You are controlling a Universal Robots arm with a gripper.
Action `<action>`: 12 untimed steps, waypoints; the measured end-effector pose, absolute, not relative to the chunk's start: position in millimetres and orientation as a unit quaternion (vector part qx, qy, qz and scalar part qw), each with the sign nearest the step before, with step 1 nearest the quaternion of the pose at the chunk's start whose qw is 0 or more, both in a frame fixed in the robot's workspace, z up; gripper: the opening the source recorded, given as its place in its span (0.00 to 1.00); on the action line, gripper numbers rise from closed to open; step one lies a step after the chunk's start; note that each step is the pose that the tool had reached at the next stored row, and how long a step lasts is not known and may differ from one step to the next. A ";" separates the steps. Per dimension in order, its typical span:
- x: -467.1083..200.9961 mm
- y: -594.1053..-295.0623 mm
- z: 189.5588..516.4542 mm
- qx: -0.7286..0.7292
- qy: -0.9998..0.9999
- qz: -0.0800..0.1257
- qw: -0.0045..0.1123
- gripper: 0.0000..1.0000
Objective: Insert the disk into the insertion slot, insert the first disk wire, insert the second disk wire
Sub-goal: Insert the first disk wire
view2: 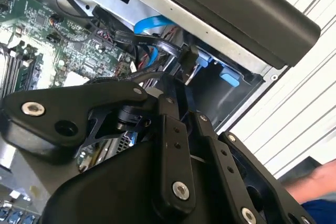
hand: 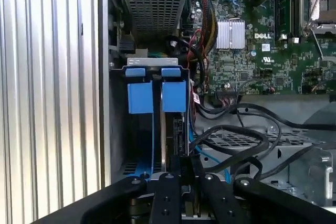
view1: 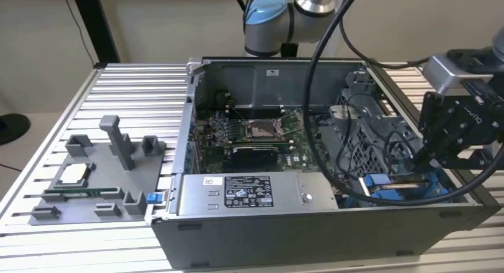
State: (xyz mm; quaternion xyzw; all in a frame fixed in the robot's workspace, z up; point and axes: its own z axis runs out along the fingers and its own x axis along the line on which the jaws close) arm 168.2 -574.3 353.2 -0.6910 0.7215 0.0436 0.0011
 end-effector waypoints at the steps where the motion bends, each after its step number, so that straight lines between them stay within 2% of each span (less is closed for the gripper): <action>1: 169.0 -574.3 352.9 -0.691 0.722 0.045 0.000 0.00; 6: 173.4 -574.3 351.3 -0.690 0.722 0.050 -0.005 0.00; 12: 174.6 -574.3 349.4 -0.689 0.723 0.051 -0.005 0.00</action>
